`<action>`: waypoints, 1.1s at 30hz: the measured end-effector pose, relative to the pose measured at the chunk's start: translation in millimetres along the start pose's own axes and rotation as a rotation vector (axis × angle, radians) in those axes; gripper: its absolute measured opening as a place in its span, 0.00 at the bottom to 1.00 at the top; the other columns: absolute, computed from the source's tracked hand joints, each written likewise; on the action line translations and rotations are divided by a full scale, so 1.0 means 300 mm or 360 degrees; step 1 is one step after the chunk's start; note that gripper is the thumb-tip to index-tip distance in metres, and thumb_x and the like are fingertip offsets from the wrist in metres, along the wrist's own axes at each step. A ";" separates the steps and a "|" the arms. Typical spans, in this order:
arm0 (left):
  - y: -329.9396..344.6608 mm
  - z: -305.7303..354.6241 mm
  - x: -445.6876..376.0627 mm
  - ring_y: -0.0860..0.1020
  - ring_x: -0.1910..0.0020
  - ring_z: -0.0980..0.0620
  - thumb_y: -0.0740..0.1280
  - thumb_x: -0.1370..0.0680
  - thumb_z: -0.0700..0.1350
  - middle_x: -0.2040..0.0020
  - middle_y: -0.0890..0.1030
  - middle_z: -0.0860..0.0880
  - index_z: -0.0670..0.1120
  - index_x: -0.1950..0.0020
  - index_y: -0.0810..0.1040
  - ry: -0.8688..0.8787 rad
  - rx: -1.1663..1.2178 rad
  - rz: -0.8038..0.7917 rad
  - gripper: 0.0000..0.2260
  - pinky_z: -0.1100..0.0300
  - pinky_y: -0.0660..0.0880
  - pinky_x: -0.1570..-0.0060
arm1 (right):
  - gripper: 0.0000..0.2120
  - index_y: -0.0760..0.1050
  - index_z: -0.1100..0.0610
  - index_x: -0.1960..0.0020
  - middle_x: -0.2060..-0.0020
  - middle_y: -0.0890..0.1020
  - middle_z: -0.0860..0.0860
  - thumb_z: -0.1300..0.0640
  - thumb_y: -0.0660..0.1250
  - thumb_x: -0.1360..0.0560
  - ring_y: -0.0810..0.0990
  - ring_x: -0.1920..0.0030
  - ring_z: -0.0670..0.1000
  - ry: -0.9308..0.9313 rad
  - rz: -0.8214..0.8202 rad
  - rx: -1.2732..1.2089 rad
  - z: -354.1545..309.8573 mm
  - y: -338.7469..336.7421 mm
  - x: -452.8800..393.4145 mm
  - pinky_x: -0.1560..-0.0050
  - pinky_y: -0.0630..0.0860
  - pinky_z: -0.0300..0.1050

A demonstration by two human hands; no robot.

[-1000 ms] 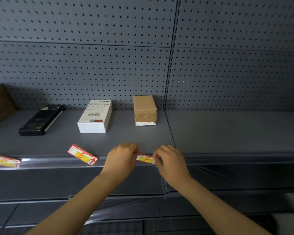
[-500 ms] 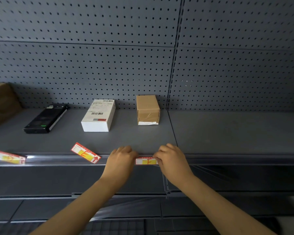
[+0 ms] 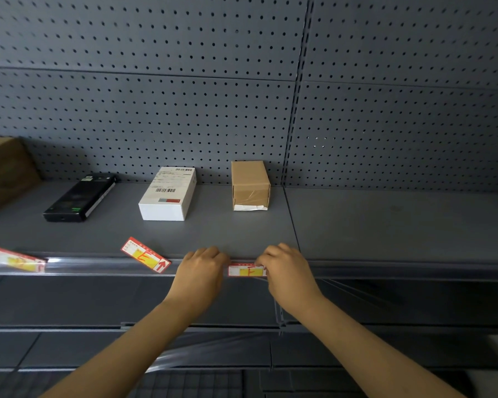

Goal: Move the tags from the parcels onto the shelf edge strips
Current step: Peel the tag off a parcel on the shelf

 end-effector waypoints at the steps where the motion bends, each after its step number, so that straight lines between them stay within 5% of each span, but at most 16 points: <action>1: -0.005 -0.004 0.007 0.75 0.42 0.52 0.61 0.20 0.46 0.40 0.77 0.52 0.52 0.37 0.75 -0.0009 -0.0020 0.0007 0.12 0.60 0.69 0.40 | 0.16 0.79 0.56 0.45 0.50 0.79 0.51 0.68 0.66 0.29 0.73 0.48 0.53 -0.0016 0.0022 -0.0018 -0.008 0.005 0.001 0.49 0.72 0.46; 9: -0.109 -0.114 0.091 0.80 0.51 0.41 0.65 0.26 0.37 0.50 0.82 0.45 0.47 0.50 0.83 -0.0149 -0.0021 0.0056 0.10 0.53 0.73 0.49 | 0.16 0.81 0.58 0.49 0.53 0.82 0.54 0.73 0.63 0.31 0.76 0.49 0.58 -0.0153 0.0094 -0.0284 -0.150 0.057 -0.056 0.51 0.72 0.49; 15: -0.181 -0.269 0.135 0.77 0.46 0.43 0.65 0.25 0.38 0.46 0.79 0.47 0.48 0.46 0.81 -0.0220 -0.0086 0.0119 0.11 0.53 0.69 0.45 | 0.11 0.81 0.56 0.45 0.49 0.83 0.53 0.64 0.68 0.26 0.78 0.47 0.54 -0.0094 0.0259 -0.0438 -0.351 0.085 -0.124 0.45 0.73 0.48; 23: -0.230 -0.518 0.111 0.73 0.39 0.47 0.64 0.23 0.41 0.37 0.75 0.49 0.52 0.33 0.71 -0.0124 -0.0056 0.0016 0.19 0.55 0.68 0.40 | 0.11 0.80 0.54 0.45 0.50 0.84 0.51 0.54 0.70 0.26 0.80 0.50 0.52 0.0313 0.0395 -0.0378 -0.535 0.158 -0.216 0.48 0.72 0.45; 33: -0.200 -0.616 0.085 0.78 0.57 0.41 0.63 0.23 0.38 0.51 0.77 0.44 0.45 0.46 0.77 0.0135 0.0297 -0.0018 0.07 0.54 0.71 0.63 | 0.05 0.81 0.55 0.54 0.59 0.84 0.51 0.60 0.73 0.29 0.79 0.57 0.53 0.0528 0.0501 -0.0180 -0.634 0.185 -0.256 0.54 0.68 0.45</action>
Point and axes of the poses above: each hand's wrist, its own x-axis away from the middle knuckle, its own y-axis out of the palm, z = x × y, the point moved 3 cm from there along -x, towards the middle knuckle
